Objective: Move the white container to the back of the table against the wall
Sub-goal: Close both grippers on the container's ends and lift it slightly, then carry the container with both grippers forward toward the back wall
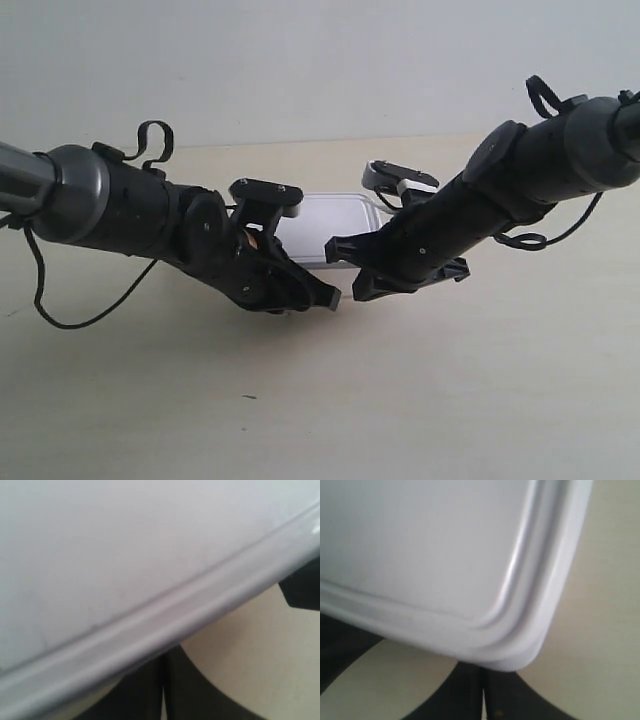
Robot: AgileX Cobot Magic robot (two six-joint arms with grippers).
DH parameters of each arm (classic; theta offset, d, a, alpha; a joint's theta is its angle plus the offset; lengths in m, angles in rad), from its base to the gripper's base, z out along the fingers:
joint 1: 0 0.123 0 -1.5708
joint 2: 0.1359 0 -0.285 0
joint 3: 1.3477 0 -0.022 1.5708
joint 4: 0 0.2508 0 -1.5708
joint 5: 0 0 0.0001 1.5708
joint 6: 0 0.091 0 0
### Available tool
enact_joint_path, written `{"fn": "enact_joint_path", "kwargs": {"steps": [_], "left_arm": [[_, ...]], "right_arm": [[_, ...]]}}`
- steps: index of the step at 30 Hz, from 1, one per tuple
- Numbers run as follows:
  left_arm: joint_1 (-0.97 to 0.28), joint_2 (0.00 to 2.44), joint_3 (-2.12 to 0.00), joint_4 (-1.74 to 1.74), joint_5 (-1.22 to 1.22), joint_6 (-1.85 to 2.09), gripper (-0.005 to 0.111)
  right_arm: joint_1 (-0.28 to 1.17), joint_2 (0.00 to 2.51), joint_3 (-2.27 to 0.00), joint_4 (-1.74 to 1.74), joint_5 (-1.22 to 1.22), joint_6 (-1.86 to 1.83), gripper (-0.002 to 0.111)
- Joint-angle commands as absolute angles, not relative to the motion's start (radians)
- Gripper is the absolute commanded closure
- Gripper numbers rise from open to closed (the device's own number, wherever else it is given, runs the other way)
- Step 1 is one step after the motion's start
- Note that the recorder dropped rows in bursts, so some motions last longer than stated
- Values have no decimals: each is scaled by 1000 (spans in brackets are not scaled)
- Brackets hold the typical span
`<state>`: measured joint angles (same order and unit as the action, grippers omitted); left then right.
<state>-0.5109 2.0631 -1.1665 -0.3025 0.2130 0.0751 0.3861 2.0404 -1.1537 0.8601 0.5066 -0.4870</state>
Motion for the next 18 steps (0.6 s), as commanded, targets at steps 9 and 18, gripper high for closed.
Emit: {"fn": "enact_joint_path", "kwargs": {"steps": [9, 18], "left_arm": [[-455, 2126, -1277, -220, 246, 74, 107], [-418, 2188, -1361, -187, 248, 74, 107]], "right_arm": [[372, 2135, -1304, 854, 503, -474, 108], [372, 2217, -1431, 853, 505, -467, 108]]}}
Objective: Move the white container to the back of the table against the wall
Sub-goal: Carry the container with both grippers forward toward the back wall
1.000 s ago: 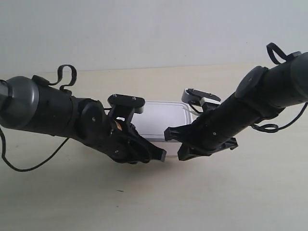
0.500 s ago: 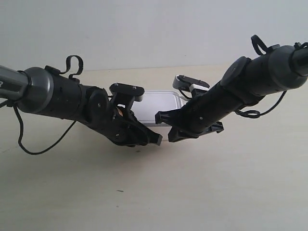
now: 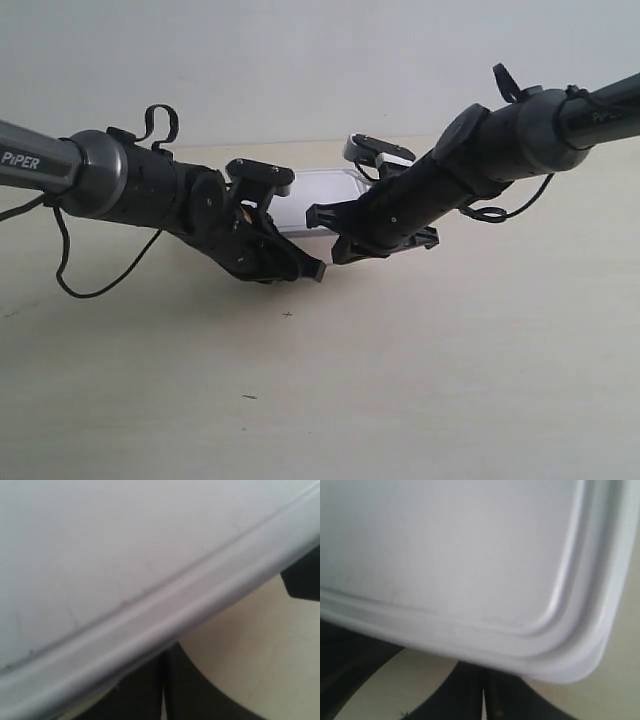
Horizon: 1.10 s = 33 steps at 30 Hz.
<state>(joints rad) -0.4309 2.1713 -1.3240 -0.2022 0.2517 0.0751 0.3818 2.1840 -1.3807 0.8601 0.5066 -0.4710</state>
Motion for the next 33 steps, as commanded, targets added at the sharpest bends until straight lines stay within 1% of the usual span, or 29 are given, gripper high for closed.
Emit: {"fn": "enact_joint_path", "kwargs": {"steps": [1, 9, 17, 26, 33], "left_arm": [[-411, 2197, -1377, -186, 248, 74, 107], [-380, 2260, -1501, -159, 266, 79, 107], [-361, 2317, -1581, -107, 275, 79, 107], [-357, 2346, -1597, -48, 251, 79, 107], [-331, 2374, -1651, -39, 247, 79, 107]], "right_arm": [[370, 2228, -1443, 853, 505, -467, 108], [355, 2300, -1560, 821, 509, -446, 108], [342, 2374, -1703, 802, 527, -415, 108], [342, 2431, -1813, 742, 526, -366, 108], [342, 2457, -1854, 742, 517, -354, 108]]}}
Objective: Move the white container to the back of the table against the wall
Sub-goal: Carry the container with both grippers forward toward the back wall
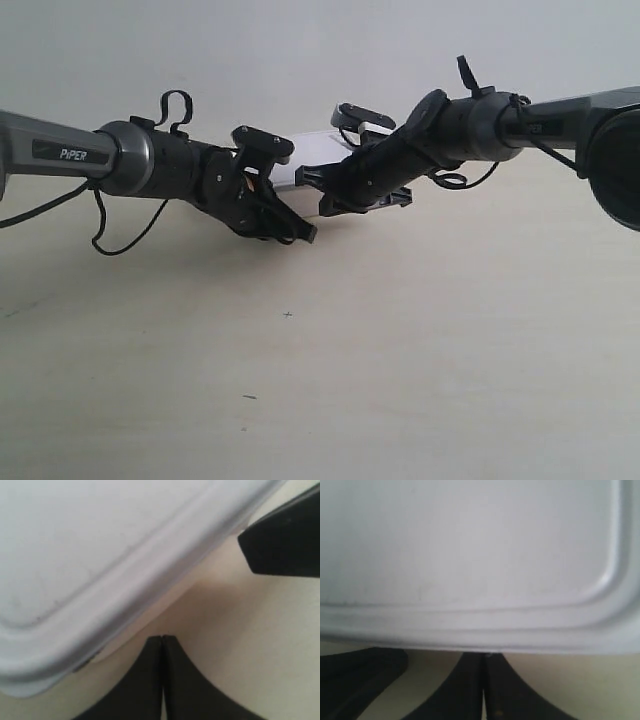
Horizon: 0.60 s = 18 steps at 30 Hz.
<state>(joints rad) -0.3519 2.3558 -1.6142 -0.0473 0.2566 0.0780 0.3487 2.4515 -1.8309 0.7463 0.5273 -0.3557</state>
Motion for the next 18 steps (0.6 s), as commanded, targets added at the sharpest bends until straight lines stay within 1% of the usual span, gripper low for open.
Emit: {"fn": "enact_joint_path", "kwargs": {"steps": [1, 8, 18], "left_arm": [[-327, 2385, -1668, -37, 247, 79, 107], [-308, 2426, -1757, -35, 253, 85, 107], [-308, 2437, -1774, -35, 242, 101, 107]], "right_arm": [[342, 2457, -1854, 742, 509, -354, 108], [337, 2457, -1865, 696, 462, -347, 108], [324, 2479, -1937, 696, 471, -335, 108]]}}
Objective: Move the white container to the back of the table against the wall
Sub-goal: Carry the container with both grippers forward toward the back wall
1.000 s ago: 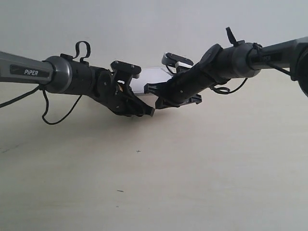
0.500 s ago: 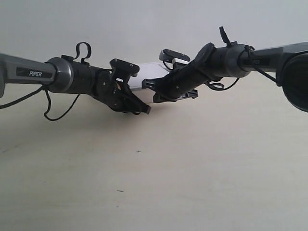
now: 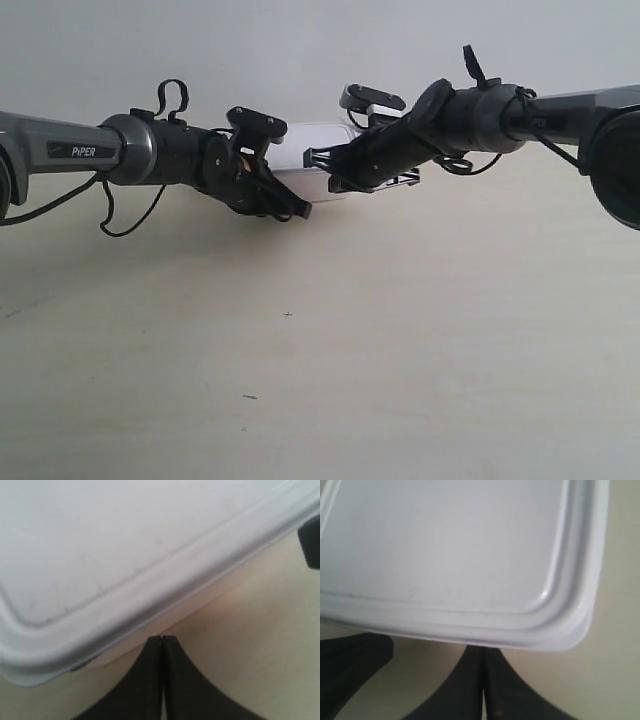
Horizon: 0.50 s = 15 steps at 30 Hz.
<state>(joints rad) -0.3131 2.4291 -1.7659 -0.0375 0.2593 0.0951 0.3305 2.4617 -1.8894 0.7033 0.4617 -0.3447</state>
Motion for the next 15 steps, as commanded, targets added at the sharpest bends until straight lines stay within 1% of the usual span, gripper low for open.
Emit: {"fn": "enact_joint_path", "kwargs": {"steps": [1, 9, 15], "left_arm": [[-308, 2437, -1774, -35, 237, 101, 107], [-300, 2437, -1774, -31, 170, 124, 107], [-279, 2462, -1834, -31, 194, 126, 107]], "right_arm": [[324, 2492, -1952, 696, 483, -330, 108], [324, 2538, -2025, 696, 492, -312, 108], [324, 2538, -2030, 692, 472, -312, 108]]}}
